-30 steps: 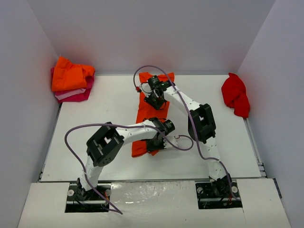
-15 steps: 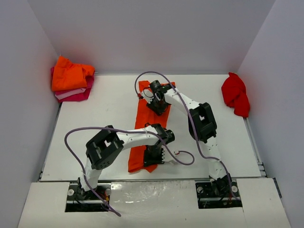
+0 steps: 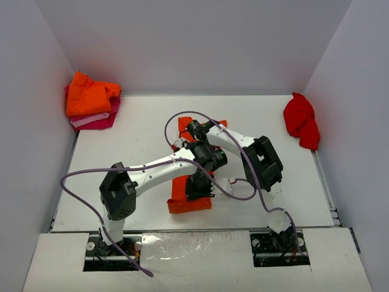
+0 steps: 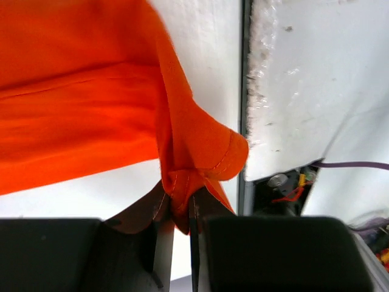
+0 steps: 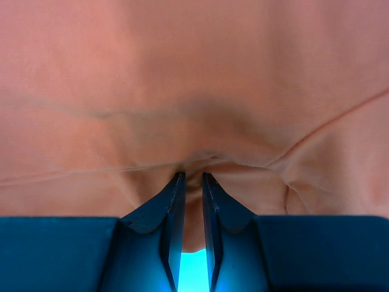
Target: Fold and stack the t-shirts
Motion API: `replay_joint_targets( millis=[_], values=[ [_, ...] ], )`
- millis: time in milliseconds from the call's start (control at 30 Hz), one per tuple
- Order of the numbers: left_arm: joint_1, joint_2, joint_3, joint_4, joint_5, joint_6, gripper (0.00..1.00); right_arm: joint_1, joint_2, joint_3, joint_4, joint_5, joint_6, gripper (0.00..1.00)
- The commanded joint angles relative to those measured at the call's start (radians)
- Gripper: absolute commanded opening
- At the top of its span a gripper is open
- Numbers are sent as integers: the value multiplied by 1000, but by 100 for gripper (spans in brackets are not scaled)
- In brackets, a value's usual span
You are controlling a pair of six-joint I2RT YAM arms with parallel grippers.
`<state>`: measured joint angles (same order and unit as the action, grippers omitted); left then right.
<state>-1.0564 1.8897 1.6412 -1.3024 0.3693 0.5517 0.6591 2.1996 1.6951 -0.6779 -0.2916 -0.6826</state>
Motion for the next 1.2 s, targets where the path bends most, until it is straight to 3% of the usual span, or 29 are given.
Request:
replay_joint_targets(
  millis=[0,267,367,600,933,1167],
  values=[
    [37,-61,193,-166,-102,53,0,55,27,-155,-172,-118,-24,16],
    [48,-42,383,-245,-163,83,0,72,-50,-278,-136,-173,-4,18],
    [49,-35,404,-253,-167,94,0,68,-108,-286,-70,-121,40,19],
    [49,-17,450,-267,-171,126,0,9,-227,-126,-57,-38,89,25],
    [41,-27,476,-261,-157,151,0,-129,-360,70,19,-10,141,27],
    [41,-27,382,-188,-170,174,0,-182,-343,73,178,322,255,27]
  ],
)
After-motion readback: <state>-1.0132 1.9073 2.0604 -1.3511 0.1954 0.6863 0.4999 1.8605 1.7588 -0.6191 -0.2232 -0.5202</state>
